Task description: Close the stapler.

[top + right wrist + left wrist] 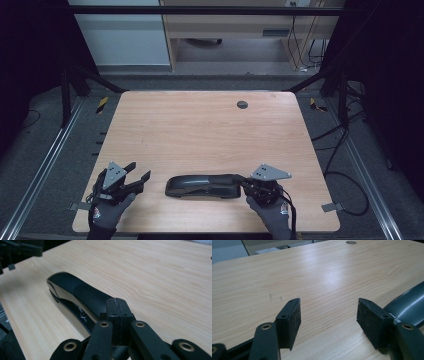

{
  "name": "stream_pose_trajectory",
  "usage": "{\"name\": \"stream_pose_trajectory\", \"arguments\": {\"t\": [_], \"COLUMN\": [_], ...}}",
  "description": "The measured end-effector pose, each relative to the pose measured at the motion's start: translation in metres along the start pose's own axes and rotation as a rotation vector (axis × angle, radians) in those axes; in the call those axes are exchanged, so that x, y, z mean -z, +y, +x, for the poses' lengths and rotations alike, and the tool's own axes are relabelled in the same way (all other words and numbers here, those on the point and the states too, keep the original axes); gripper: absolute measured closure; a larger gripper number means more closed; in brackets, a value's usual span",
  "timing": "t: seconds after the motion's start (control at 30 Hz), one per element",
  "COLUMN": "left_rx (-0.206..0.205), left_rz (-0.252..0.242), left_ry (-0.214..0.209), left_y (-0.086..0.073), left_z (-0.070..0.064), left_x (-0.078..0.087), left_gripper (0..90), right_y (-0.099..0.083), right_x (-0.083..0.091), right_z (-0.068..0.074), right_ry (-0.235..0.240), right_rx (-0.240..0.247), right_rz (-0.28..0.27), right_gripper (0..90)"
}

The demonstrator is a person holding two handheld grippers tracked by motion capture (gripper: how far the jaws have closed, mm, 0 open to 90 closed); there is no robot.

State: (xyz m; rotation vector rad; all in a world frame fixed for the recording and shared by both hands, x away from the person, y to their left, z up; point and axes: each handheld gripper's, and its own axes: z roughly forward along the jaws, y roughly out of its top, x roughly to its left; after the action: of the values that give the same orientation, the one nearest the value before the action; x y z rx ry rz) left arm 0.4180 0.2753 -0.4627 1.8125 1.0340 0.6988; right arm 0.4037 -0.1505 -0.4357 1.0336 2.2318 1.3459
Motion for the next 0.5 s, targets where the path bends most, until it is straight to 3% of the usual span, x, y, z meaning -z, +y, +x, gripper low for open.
{"name": "stream_pose_trajectory", "arguments": {"t": [0.3, 0.5], "left_rx": [-0.009, 0.001], "left_rz": [0.01, 0.003], "left_ry": [0.015, 0.021], "left_y": [-0.005, -0.005], "left_z": [0.0, 0.003], "left_x": [0.001, 0.004], "left_gripper": [38.0, 38.0], "right_y": [-0.017, -0.015], "right_x": [-0.008, -0.008], "right_z": [-0.008, -0.005], "right_ry": [0.021, 0.0], "right_rx": [-0.071, -0.048], "right_rz": [-0.006, 0.006], "right_gripper": [90.0, 90.0]}}
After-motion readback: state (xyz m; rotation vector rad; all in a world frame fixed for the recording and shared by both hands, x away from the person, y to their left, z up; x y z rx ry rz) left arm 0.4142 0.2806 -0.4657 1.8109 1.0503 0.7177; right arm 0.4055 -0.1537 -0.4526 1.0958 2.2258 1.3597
